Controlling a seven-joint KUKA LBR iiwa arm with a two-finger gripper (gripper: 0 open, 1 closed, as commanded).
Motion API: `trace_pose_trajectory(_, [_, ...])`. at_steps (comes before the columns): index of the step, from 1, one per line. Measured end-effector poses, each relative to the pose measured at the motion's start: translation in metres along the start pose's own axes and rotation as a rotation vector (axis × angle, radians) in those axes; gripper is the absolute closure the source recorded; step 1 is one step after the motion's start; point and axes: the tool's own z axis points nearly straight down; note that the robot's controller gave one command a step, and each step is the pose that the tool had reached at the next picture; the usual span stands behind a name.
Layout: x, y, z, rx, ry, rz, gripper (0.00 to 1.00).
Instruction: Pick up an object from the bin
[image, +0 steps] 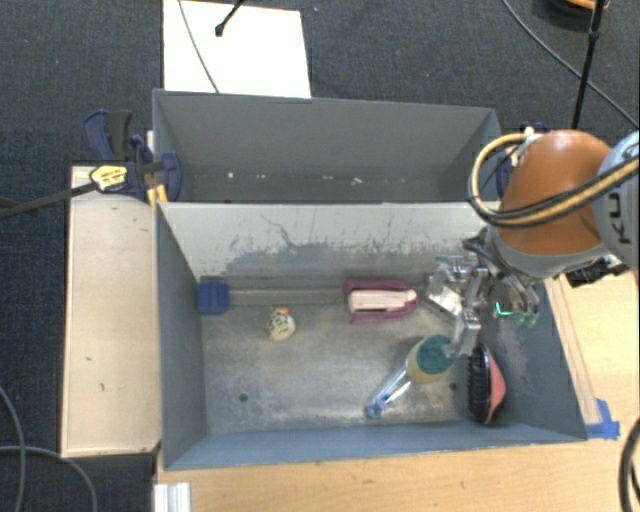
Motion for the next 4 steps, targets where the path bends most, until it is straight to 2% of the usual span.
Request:
trace_pose_trajectory(1, [0.015, -0.007, 0.093, 0.001, 0.003, -0.245, 0.0])
trace_pose_trajectory(2, [0.08, 0.006, 0.061, 0.0, -0.003, -0.284, 0.0])
trace_pose_trajectory(3, [0.081, 0.017, 0.038, 0.001, -0.011, -0.314, 0.0])
trace_pose_trajectory(4, [0.063, 0.023, 0.088, 0.005, -0.025, -0.464, 0.0])
